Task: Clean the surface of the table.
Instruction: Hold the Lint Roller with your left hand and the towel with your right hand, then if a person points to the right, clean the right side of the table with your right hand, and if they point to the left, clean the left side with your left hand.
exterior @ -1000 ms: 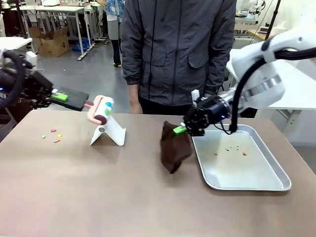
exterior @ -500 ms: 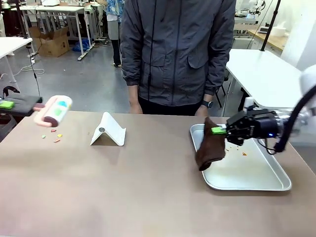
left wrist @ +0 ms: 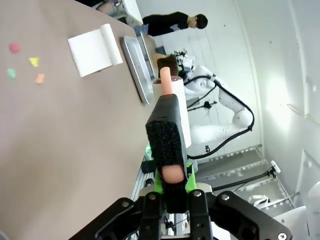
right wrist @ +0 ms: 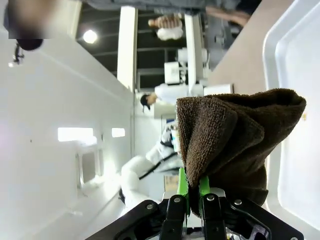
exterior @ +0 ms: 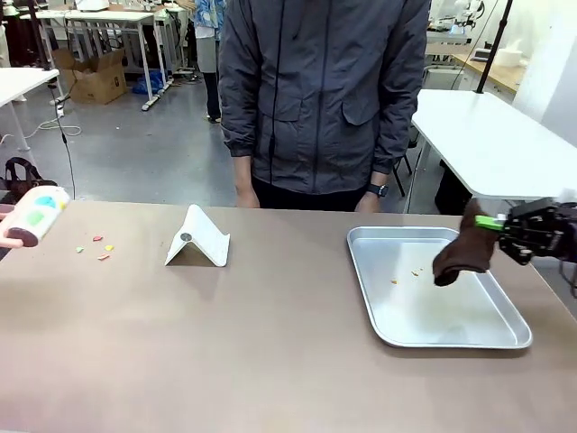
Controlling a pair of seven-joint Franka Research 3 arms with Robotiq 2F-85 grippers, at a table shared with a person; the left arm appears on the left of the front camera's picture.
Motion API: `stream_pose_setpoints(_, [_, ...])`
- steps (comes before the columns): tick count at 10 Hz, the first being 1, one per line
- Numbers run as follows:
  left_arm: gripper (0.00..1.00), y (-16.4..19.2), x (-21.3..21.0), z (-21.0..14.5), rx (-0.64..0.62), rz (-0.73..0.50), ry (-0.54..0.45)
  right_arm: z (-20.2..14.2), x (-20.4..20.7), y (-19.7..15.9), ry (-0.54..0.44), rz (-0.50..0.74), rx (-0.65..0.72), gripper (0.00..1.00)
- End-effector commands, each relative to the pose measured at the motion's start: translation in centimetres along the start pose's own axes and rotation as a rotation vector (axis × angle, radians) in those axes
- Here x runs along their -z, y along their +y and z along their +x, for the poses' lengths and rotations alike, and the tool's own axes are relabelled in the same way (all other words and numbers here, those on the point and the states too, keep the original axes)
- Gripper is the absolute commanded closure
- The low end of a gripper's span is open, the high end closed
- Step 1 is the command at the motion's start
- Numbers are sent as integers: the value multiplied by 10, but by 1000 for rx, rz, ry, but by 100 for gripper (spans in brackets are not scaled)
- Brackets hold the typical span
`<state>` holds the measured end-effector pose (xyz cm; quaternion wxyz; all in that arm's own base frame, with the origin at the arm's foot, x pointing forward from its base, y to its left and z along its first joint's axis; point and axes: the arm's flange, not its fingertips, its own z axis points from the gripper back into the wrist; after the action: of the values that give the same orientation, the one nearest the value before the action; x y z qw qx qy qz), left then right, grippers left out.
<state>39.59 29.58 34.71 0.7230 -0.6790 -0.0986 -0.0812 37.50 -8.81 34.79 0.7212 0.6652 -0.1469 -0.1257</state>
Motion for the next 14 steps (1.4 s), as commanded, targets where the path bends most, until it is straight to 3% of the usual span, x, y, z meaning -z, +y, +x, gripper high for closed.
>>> stream_pose_setpoints(1, [100, -4, -21, -17, -6, -42, -94, 6, -34, 5, -25, 11, -21, 100])
stream_pose_setpoints(3, [100, 3, -31, -31, -57, -3, -170, 13, -65, 5, -84, 27, -19, 100])
stream_pose_setpoints(5, [100, 18, -34, -24, -136, -17, -229, 17, -62, -6, -189, -5, -33, 100])
stream_pose_setpoints(6, [100, 9, -39, -39, -56, 8, -145, 10, -71, 2, -118, 0, -7, 100])
stream_pose_setpoints(14, [100, 9, -39, -39, -56, 8, -145, 10, -71, 2, -118, 0, -7, 100])
